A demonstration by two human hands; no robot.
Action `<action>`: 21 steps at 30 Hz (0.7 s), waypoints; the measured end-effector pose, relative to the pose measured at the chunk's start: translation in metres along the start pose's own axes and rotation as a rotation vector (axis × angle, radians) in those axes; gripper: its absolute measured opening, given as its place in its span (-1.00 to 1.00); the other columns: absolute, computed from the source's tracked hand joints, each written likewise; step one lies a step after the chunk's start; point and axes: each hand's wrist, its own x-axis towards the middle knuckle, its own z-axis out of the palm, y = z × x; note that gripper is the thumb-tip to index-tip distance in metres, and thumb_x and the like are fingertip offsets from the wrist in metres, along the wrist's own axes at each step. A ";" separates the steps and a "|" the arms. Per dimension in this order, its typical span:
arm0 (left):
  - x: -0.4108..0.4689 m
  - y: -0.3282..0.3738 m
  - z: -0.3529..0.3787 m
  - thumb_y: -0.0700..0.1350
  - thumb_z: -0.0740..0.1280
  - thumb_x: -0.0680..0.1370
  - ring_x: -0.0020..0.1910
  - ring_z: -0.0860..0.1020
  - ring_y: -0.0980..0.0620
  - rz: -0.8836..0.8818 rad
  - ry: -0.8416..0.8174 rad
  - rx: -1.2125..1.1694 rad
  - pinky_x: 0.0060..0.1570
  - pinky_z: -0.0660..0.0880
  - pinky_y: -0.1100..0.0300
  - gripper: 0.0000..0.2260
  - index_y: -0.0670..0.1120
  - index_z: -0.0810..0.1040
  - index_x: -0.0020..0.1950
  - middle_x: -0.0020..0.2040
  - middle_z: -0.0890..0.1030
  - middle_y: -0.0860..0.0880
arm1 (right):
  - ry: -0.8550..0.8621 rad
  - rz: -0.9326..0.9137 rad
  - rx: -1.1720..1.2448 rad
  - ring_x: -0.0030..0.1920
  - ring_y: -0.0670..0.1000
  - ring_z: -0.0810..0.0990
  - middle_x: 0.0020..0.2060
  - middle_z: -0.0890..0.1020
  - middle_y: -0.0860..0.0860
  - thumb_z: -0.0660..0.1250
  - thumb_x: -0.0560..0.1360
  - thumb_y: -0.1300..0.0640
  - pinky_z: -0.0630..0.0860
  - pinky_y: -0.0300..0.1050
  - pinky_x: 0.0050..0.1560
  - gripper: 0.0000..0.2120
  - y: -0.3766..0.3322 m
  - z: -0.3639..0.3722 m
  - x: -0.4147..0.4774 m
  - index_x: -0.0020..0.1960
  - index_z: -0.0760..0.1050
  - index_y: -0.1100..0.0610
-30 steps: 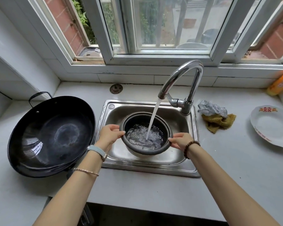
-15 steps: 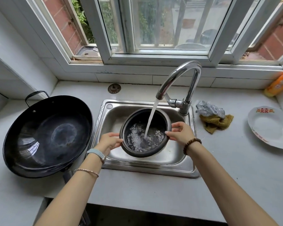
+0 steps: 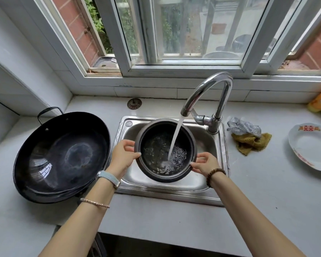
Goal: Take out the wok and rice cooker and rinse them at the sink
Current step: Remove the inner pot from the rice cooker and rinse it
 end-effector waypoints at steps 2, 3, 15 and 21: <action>-0.001 0.000 -0.001 -0.36 0.47 0.42 -0.21 0.58 0.06 0.021 0.007 0.013 -0.26 0.45 0.35 -0.69 -0.12 0.50 0.07 -0.17 0.57 -0.05 | 0.035 -0.104 -0.063 -0.13 0.11 0.59 -0.13 0.56 0.17 0.43 0.37 0.47 0.60 -0.04 -0.10 -0.68 -0.003 0.000 0.001 0.02 0.42 0.24; 0.000 -0.002 -0.001 -0.35 0.47 0.42 -0.20 0.58 0.06 0.021 0.006 0.016 -0.25 0.45 0.34 -0.69 -0.12 0.49 0.07 -0.16 0.57 -0.05 | 0.055 -0.160 -0.091 -0.11 0.14 0.60 -0.10 0.57 0.19 0.45 0.35 0.45 0.61 -0.02 -0.10 -0.68 -0.006 -0.001 0.000 0.00 0.43 0.21; 0.007 -0.035 0.036 -0.43 0.44 0.41 -0.14 0.59 -0.06 -0.180 -0.090 -0.214 -0.20 0.57 0.23 -0.72 -0.14 0.48 -0.03 -0.11 0.58 -0.17 | 0.126 -0.477 -0.312 -0.25 -0.05 0.54 -0.20 0.55 -0.05 0.51 0.36 0.30 0.56 -0.20 -0.09 -0.70 -0.043 -0.011 -0.024 0.01 0.50 0.10; 0.010 -0.039 0.055 -0.49 0.38 0.43 -0.16 0.60 -0.11 -0.296 -0.225 -0.297 -0.19 0.63 0.23 -0.68 -0.33 0.48 0.16 -0.11 0.59 -0.24 | 0.096 -0.479 -0.298 -0.32 -0.11 0.52 -0.25 0.52 -0.05 0.50 0.37 0.32 0.51 -0.28 -0.17 -0.71 -0.057 -0.018 -0.031 0.01 0.49 0.14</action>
